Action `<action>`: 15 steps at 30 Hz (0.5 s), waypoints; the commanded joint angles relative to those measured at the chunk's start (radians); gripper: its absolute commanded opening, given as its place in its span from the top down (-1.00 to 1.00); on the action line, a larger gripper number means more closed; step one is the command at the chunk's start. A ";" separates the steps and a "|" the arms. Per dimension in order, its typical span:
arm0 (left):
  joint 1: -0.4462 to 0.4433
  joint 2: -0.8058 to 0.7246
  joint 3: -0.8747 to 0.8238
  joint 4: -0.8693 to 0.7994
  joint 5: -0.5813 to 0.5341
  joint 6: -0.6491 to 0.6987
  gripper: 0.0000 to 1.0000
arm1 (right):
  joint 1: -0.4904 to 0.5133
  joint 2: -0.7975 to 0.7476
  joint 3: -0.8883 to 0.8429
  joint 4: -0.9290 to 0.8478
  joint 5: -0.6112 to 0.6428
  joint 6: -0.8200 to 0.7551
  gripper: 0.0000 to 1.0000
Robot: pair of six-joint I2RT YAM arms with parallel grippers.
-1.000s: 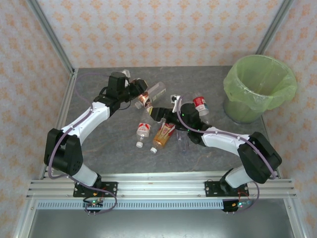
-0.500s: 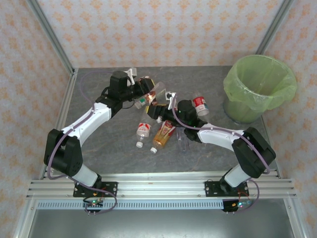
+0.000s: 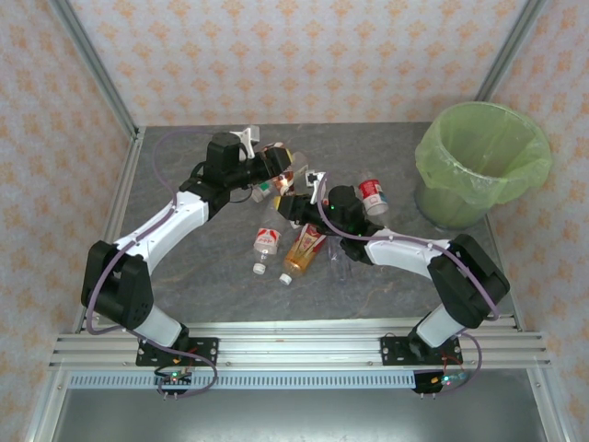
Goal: Put the plastic bottles in the bin
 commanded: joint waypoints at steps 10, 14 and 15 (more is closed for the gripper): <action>-0.001 -0.075 0.019 -0.011 -0.010 0.031 -0.86 | 0.004 -0.056 -0.012 -0.060 0.069 -0.055 1.00; 0.001 -0.094 0.015 0.022 -0.015 0.008 -1.00 | 0.004 -0.064 -0.013 -0.104 0.091 -0.072 1.00; 0.000 -0.099 0.019 0.014 -0.026 0.009 -1.00 | 0.004 -0.065 -0.015 -0.116 0.100 -0.077 1.00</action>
